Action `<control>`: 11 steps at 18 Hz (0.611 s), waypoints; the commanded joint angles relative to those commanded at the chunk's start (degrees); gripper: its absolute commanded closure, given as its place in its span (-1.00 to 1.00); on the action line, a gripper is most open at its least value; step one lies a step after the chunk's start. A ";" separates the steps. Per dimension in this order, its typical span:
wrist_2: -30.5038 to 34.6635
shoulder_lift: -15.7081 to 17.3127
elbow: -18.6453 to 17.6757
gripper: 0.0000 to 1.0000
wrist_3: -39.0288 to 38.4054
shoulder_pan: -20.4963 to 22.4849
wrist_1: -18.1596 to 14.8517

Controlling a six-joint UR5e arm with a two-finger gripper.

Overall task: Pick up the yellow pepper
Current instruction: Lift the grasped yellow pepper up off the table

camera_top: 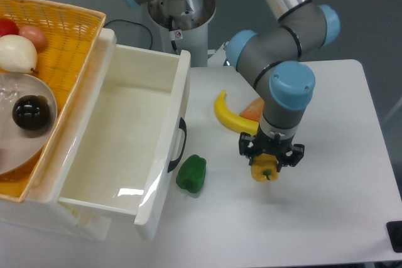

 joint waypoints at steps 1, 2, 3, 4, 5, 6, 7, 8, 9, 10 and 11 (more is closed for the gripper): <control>-0.61 1.23 -0.18 0.27 3.79 -0.52 -0.18; -1.40 2.12 -0.18 0.29 5.57 -1.05 -0.79; -1.67 2.56 -0.27 0.28 6.28 -1.40 -1.23; -1.67 2.74 -0.35 0.28 7.07 -1.76 -1.23; -1.59 3.18 -0.35 0.29 9.08 -2.28 -1.23; -1.24 3.53 -0.35 0.29 12.32 -2.37 -1.41; -1.06 3.71 -0.70 0.29 16.00 -2.46 -2.37; -1.06 3.71 -1.05 0.29 19.52 -2.37 -3.07; -1.06 3.88 -1.49 0.29 22.52 -2.46 -3.25; -0.28 3.88 -1.76 0.29 24.81 -2.55 -3.25; 1.91 3.88 -2.02 0.29 26.14 -2.98 -3.34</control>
